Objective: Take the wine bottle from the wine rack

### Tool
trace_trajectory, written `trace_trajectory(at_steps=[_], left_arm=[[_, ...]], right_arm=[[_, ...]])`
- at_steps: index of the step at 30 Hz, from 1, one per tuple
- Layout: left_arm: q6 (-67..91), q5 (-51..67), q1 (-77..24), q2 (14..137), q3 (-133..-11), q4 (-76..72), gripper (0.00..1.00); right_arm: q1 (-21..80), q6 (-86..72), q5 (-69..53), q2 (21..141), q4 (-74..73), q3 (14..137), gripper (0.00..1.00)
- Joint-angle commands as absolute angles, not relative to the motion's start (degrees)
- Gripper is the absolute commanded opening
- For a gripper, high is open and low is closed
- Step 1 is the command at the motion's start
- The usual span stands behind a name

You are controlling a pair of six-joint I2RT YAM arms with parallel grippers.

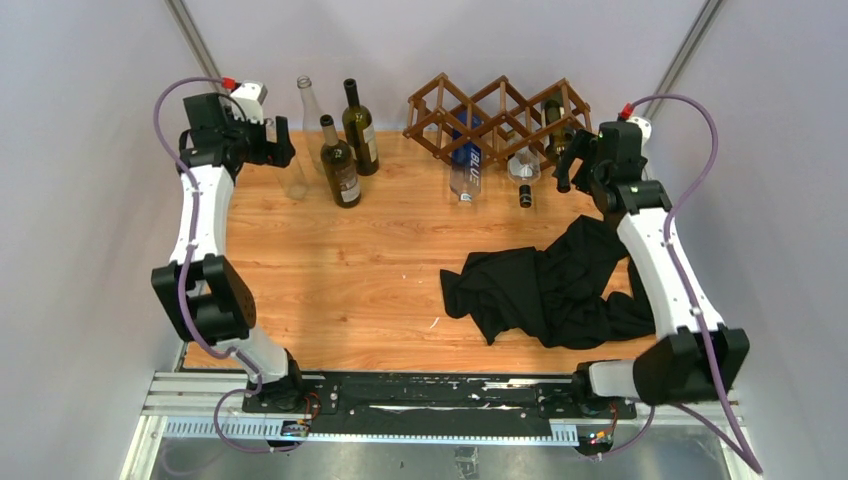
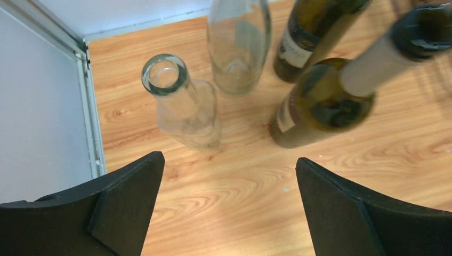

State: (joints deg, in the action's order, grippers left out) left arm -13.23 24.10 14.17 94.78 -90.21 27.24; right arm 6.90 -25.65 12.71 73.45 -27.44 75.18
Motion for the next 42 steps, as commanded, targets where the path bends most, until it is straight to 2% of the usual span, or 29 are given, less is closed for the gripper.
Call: trace_trajectory(at_steps=[1,7,11,16,22,25,30,35,42], left_arm=[[-10.56,29.26,14.20,88.62,-88.36,31.50,1.00],[-3.46,33.52,13.12,82.85,-82.19,28.99,1.00],[2.64,37.15,13.13,82.67,-83.34,27.26,1.00],[4.38,34.25,13.03,84.15,-84.52,26.30,1.00],[5.69,33.37,13.17,85.84,-84.20,25.72,1.00],[10.39,36.71,13.13,86.40,-82.56,23.13,1.00],[11.63,37.80,13.20,87.33,-82.21,21.83,1.00],[14.49,33.88,13.83,88.05,-85.40,25.81,1.00],[21.91,38.47,13.88,89.33,-86.90,23.46,1.00]], right_arm=[[1.75,-24.14,6.33,81.29,-24.93,78.14,0.99],[-2.36,-22.92,0.98,92.14,-21.73,82.47,0.99],[-3.28,-23.09,-3.16,95.61,-17.41,82.89,0.96],[-3.34,-22.95,-6.12,101.04,-16.01,84.90,0.91],[-3.34,-22.96,-8.32,103.74,-14.60,84.68,0.85],[-3.34,-23.34,-9.12,103.84,-13.48,83.64,0.81],[-3.34,-21.78,-9.33,104.38,-13.34,83.00,0.71],[-3.34,-21.49,-9.40,104.37,-13.13,81.89,0.65],[-3.34,-21.68,-11.25,103.94,-12.31,79.70,0.39]])
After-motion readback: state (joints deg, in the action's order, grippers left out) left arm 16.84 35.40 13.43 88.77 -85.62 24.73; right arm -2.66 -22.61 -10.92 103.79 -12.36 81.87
